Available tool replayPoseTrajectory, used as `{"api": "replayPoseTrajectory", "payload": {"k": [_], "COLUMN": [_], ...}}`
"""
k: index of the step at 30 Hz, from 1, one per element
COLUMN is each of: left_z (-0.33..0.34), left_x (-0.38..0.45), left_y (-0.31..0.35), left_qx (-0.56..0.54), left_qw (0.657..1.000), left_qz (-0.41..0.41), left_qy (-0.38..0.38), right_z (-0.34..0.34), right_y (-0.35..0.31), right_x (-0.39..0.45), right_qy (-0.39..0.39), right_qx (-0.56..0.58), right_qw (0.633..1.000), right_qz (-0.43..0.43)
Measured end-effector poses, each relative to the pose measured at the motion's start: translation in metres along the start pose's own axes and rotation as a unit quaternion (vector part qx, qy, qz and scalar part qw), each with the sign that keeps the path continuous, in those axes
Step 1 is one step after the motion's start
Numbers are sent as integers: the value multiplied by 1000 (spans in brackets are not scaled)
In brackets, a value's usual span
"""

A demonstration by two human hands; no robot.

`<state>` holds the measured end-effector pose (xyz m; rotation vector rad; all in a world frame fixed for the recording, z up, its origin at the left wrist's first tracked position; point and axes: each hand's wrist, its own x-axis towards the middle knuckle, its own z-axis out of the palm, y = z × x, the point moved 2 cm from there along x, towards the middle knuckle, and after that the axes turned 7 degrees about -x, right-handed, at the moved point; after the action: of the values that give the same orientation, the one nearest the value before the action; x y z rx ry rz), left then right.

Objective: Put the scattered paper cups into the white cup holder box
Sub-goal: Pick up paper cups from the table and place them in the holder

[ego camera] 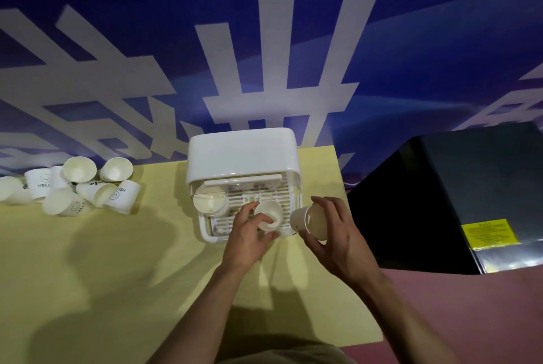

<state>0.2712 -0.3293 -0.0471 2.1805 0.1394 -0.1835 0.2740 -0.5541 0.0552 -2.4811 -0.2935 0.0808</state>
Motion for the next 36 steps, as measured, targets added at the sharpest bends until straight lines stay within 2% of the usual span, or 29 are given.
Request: {"api": "replayPoseTrajectory", "payload": {"k": [4,7,15,18,25,33,36], "left_z": [-2,1,-4,-14,-44,-68,-80], "left_x": [-1,1,-6,-18,-50,-73,-79], "left_y": [4,3,-1,-3,-9,-23,-31], "left_qx": [-20,-12,-18,-27,-17,-31,-47], "left_qw": [999,999,999,999,998,997,996], "left_qz": [-6,-36,-24,-20,9,-8,-12], "left_qy": [28,21,16,26,63,69,72], "right_z": [4,9,32,47,88,111,110], "right_y": [-11,-16,-26,-26,-19,-22,-26], "right_x": [10,13,23,31,44,57,55], "right_qy": [2,2,-33,-46,-100,-152,-138], "right_qx": [24,33,40,16,-121,-116,-120], "right_qw": [1000,999,997,997,986,981,983], "right_qz": [-9,-22,-53,-63,-49,-36,-23]}}
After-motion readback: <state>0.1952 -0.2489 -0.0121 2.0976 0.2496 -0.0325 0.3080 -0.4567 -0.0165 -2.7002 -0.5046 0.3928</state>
